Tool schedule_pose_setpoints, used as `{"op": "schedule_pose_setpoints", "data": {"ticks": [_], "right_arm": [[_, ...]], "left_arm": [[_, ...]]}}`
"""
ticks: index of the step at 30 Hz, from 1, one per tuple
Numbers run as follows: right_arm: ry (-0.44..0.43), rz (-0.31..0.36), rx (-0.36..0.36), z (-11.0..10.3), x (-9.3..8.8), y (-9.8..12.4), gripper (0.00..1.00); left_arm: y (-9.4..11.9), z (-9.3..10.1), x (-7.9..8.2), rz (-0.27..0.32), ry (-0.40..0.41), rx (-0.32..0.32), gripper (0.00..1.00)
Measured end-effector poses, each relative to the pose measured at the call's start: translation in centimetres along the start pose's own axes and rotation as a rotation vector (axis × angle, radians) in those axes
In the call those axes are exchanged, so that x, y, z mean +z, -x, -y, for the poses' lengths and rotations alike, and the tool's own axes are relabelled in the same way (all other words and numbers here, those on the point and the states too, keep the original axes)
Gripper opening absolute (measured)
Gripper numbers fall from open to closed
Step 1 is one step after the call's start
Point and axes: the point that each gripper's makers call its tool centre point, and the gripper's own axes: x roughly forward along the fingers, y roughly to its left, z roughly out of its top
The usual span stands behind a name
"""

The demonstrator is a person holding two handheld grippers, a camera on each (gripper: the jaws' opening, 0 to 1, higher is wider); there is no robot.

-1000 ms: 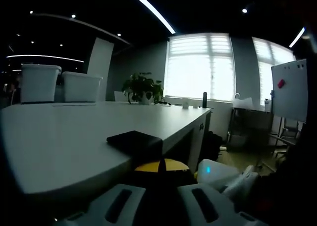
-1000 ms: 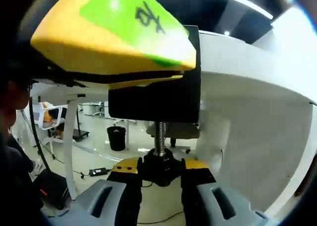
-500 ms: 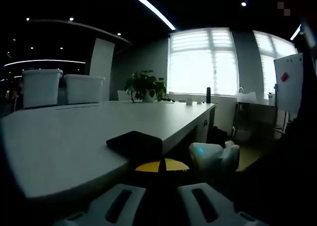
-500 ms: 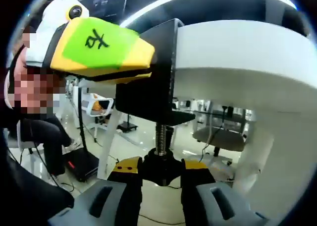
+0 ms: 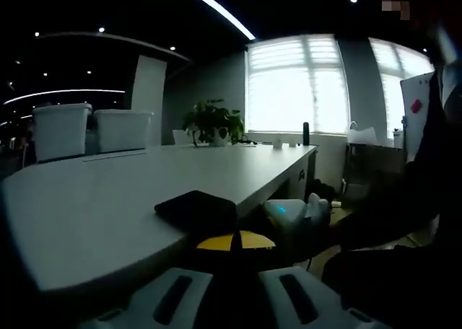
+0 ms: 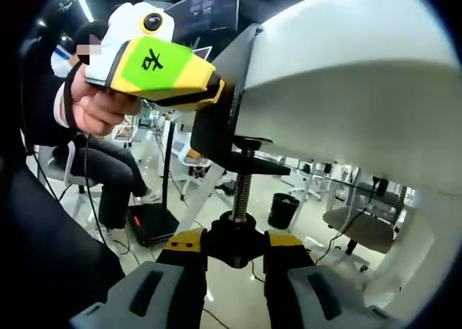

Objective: Clamp the fixed fixture on the desktop, loosen the retaining clip, secure it to the edge of the desk, and tighten the retaining clip.

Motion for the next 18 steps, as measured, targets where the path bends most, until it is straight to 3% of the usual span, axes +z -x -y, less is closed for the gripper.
{"op": "schedule_pose_setpoints", "data": {"ticks": [3,6,9,12,15,18], "right_arm": [[-0.033,-0.023,-0.003,0.2,-0.7,-0.5,0.28],[-0.018,-0.029,-0.084,0.1,0.3,0.2,0.31],[-0.039,-0.029,-0.209,0.8,0.8,1.1,0.43],[-0.121,-0.065,-0.409,2.8,-0.5,2.4,0.50],[-0.129,-0.058,-0.500,2.3,0.1,2.8,0.62],[-0.211,-0.065,-0.594,0.8,0.5,2.7,0.56]], "left_arm": [[0.0,0.0,0.0,0.000,0.002,-0.002,0.01],[0.0,0.0,0.0,0.004,-0.002,-0.003,0.01],[0.3,-0.1,0.2,0.015,-0.012,0.006,0.01],[0.7,-0.4,0.5,0.028,0.003,0.007,0.01],[0.9,-0.6,0.7,0.032,0.004,0.012,0.01],[1.3,-1.0,0.7,0.041,0.031,0.010,0.01]]}}
